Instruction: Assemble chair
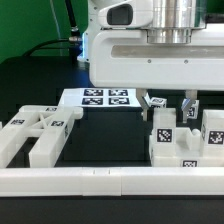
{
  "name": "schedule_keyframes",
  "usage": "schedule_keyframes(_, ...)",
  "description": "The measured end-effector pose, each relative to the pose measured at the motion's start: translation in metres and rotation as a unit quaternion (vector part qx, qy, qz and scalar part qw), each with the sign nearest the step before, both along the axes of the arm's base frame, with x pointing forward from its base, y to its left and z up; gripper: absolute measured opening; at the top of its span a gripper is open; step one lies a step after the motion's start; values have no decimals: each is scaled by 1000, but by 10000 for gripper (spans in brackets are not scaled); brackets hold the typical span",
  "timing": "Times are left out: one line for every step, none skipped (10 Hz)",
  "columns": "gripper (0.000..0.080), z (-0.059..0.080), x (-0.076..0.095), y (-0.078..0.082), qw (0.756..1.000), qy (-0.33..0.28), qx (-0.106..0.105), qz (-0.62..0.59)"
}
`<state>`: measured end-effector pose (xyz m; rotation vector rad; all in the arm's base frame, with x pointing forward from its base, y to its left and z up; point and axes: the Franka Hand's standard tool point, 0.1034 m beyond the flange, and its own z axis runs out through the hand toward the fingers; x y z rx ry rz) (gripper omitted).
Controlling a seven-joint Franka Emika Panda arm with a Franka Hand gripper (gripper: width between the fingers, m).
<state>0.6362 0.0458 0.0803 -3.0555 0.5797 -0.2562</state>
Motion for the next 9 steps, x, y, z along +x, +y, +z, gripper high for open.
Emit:
schedule_keyframes(288, 0, 0, 0, 1000, 0, 4, -23)
schedule_keyframes(288, 0, 0, -2, 996, -1, 14, -83)
schedule_keyframes(288, 0, -1, -2, 991, -1, 20, -129)
schedule_keyframes(288, 0, -1, -2, 983, -2, 28, -182)
schedule_keyframes(289, 0, -2, -2, 970, -1, 37, -238)
schedule_keyframes(289, 0, -3, -1, 949, 0, 48, -311)
schedule_keyframes(289, 0, -3, -1, 930, -1, 58, -363)
schedule_keyframes(289, -1, -3, 0, 907, -2, 67, -417)
schedule_keyframes(289, -1, -4, 1, 873, -2, 76, -483)
